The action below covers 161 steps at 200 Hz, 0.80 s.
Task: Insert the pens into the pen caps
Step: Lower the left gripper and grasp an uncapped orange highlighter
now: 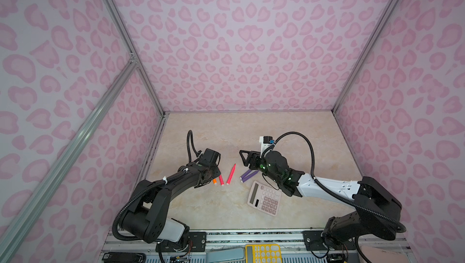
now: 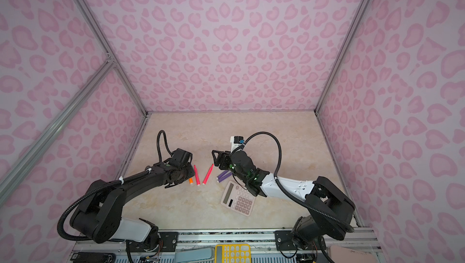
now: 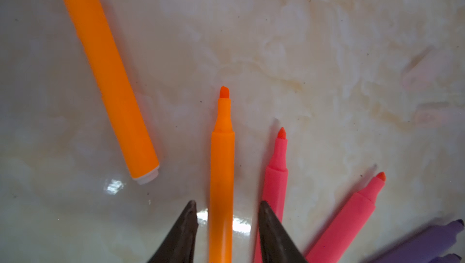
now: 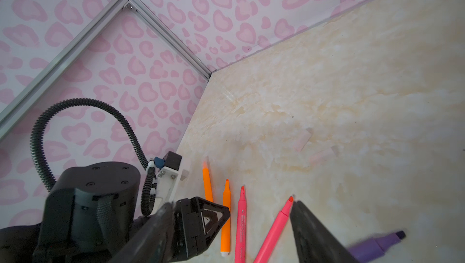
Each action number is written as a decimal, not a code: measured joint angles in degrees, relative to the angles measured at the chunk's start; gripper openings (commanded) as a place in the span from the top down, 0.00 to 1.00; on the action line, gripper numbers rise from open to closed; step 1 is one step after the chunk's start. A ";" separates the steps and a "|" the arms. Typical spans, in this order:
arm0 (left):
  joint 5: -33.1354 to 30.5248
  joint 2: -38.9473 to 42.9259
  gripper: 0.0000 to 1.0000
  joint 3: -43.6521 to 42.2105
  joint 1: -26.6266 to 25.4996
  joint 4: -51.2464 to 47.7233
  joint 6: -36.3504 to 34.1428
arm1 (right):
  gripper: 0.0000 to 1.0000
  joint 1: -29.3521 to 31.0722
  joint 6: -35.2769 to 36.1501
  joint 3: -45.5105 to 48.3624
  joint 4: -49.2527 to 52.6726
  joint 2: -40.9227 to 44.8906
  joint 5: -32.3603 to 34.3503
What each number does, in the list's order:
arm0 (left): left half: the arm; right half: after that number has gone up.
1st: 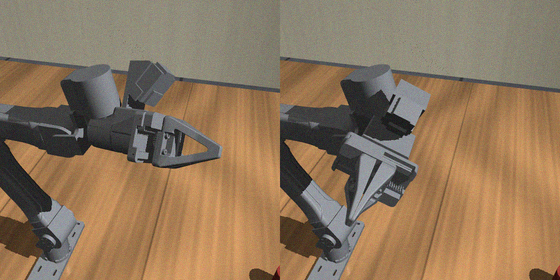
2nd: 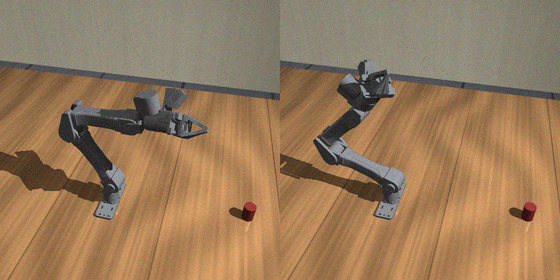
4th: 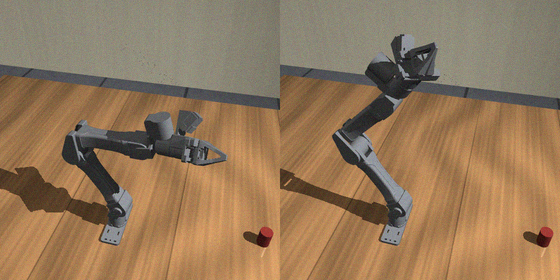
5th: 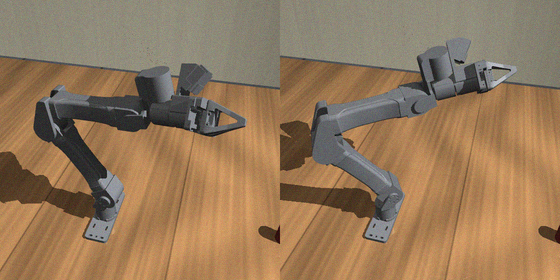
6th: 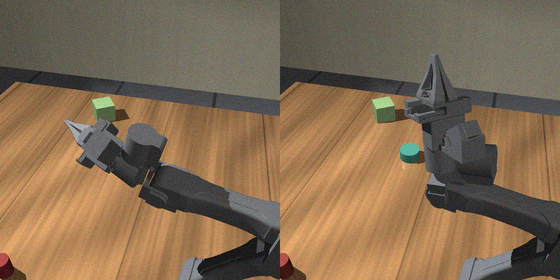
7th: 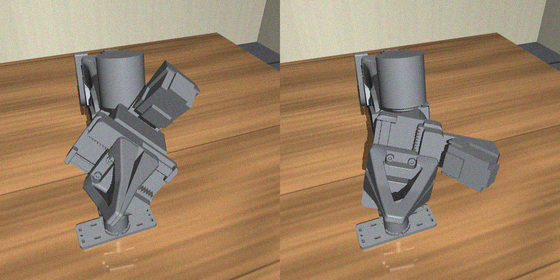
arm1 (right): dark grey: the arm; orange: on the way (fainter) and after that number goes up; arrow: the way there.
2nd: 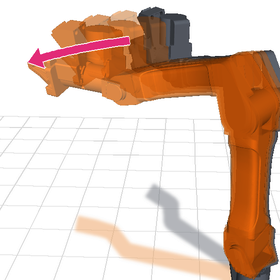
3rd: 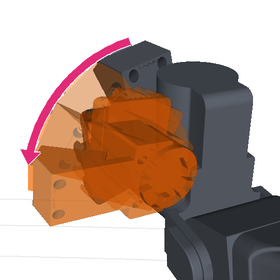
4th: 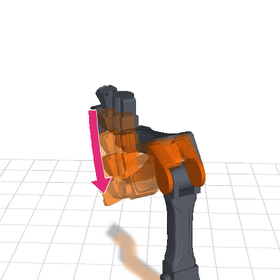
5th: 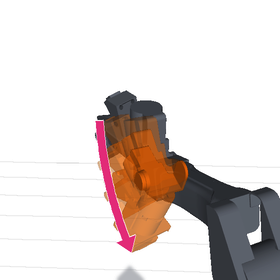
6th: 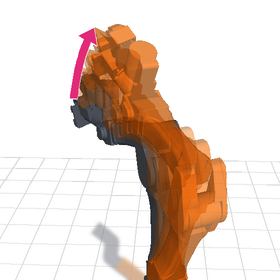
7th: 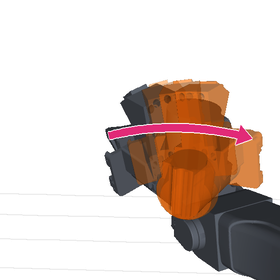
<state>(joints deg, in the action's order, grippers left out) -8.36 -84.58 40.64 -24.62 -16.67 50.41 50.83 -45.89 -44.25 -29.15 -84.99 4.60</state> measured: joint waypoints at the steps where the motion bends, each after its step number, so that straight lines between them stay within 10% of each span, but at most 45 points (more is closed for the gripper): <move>1: 0.04 -0.11 0.59 0.00 0.00 0.04 0.02 | 0.26 0.00 0.00 0.00 0.00 0.00 0.00; 161: -3.67 -4.98 0.69 4.72 -2.01 -5.01 0.87 | 0.26 -0.98 -0.24 0.28 0.09 -1.14 -0.35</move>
<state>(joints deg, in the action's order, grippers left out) -12.03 -89.56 45.36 -26.63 -21.67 51.29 49.84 -46.13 -43.97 -29.06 -86.13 4.25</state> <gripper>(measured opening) 0.319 0.739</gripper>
